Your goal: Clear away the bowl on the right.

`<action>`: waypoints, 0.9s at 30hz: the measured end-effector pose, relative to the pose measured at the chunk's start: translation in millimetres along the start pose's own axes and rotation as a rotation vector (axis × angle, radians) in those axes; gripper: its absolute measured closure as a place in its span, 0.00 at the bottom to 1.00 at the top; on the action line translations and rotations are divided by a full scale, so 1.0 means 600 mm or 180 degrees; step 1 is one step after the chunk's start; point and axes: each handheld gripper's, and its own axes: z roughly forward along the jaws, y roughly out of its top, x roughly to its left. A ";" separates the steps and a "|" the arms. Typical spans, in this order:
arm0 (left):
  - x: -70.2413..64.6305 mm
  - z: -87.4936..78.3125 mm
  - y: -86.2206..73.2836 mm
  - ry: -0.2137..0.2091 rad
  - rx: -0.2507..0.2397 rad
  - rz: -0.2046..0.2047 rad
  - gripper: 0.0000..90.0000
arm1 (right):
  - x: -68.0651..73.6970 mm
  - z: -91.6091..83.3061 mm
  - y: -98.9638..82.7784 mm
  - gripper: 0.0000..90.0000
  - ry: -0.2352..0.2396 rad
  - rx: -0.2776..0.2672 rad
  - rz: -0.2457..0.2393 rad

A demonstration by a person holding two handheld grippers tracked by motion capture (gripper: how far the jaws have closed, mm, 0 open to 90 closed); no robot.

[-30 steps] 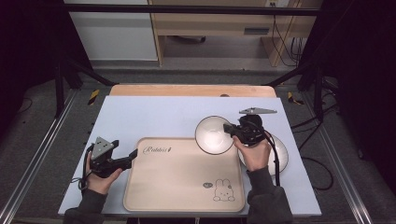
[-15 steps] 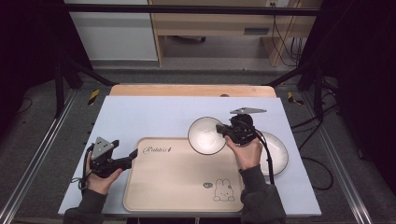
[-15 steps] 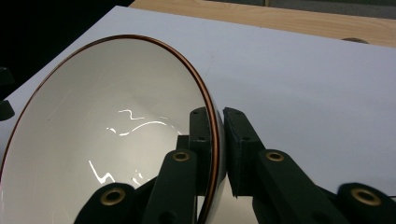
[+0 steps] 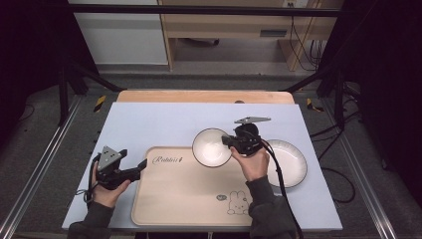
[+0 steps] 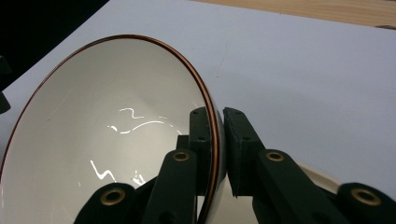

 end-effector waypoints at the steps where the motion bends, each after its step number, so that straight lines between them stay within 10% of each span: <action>1: 0.000 0.000 0.000 0.0001 -0.0001 -0.0001 0.20 | 0.002 0.007 -0.002 0.92 0.0010 0.0008 -0.0010; 27: 0.000 -0.001 0.001 -0.0004 -0.0010 0.0010 0.20 | 0.017 0.085 -0.026 0.92 0.0057 0.0279 0.0061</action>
